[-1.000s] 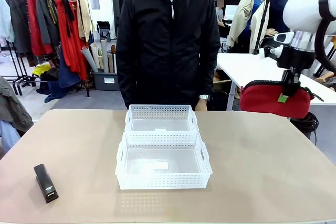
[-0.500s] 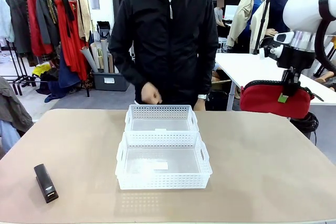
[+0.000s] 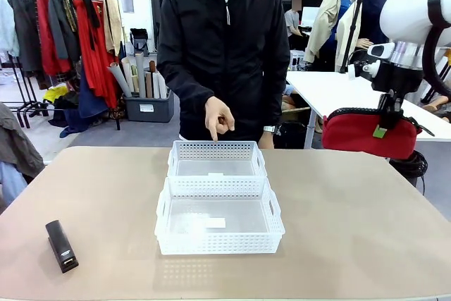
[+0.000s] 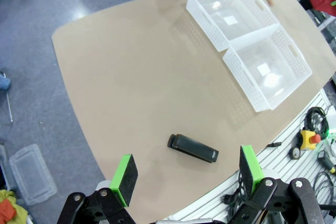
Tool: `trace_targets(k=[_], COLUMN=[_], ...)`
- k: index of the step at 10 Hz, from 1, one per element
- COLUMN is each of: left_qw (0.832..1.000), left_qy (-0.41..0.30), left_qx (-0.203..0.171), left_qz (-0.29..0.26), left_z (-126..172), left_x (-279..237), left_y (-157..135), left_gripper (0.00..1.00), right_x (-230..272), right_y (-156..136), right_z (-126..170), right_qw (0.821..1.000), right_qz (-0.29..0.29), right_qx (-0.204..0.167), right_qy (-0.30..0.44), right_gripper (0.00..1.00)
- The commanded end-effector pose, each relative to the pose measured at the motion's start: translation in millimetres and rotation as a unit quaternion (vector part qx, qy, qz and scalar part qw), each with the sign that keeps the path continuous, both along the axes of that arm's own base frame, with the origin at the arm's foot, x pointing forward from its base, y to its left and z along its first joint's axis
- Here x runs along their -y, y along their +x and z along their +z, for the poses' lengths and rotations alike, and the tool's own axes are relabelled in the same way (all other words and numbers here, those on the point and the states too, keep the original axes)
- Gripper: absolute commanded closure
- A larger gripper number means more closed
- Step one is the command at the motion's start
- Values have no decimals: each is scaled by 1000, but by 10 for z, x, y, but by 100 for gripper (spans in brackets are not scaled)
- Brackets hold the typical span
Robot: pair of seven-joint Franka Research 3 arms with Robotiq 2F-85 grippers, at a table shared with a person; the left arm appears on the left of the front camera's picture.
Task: Distribute items into two baskets.
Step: Move the picked Pencil pouch towards the Organizing basket indicated by the person, stopping as directed.
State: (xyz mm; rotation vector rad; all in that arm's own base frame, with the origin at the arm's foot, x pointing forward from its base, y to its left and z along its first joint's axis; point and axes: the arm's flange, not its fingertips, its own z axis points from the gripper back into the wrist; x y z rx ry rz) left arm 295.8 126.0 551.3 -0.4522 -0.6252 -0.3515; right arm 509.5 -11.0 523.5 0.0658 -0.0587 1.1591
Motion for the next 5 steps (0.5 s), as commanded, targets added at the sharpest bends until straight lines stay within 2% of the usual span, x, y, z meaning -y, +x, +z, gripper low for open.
trace_targets(k=[1, 5], left_qw=[1000, 1000], left_qy=[-5, -5], left_qx=[5, 5], left_qz=[-5, -5], left_z=[-7, -7], left_x=[8, 8], left_y=[0, 0], left_gripper=[0, 0], right_x=[-18, -18], right_y=[24, 24], right_z=[56, 56], right_qw=[1000, 1000], right_qz=[-13, -13], right_qx=[0, 0], right_qy=[-3, -3], right_gripper=[100, 100])
